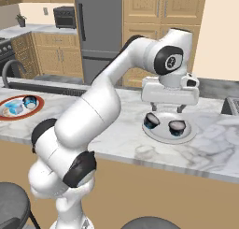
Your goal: Place two yogurt containers on each plate.
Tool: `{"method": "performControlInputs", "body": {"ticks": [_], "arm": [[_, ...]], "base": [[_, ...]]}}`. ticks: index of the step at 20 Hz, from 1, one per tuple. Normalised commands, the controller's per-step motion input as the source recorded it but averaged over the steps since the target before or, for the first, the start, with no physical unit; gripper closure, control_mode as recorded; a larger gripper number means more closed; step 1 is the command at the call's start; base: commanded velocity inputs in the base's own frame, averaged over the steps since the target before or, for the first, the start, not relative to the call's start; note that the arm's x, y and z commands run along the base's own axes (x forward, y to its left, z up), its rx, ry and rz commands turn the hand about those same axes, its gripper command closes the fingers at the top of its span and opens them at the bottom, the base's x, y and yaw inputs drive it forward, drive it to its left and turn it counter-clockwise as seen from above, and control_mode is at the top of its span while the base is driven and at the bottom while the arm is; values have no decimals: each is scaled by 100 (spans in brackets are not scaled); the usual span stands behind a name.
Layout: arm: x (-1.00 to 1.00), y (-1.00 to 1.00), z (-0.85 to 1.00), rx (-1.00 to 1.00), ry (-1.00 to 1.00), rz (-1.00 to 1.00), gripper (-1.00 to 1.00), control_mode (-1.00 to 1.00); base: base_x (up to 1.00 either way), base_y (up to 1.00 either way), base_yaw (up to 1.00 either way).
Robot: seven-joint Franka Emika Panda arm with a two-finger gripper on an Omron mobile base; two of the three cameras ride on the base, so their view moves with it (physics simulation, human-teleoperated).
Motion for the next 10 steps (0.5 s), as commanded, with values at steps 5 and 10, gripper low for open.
{"method": "performControlInputs", "body": {"ticks": [5, 10], "arm": [[-100, 99, -10, -13, -14, 4, -100, -100], [-71, 100, -66, -17, -27, 20, -100, -100]], "base": [[0, 0, 0], [0, 0, 0]]}}
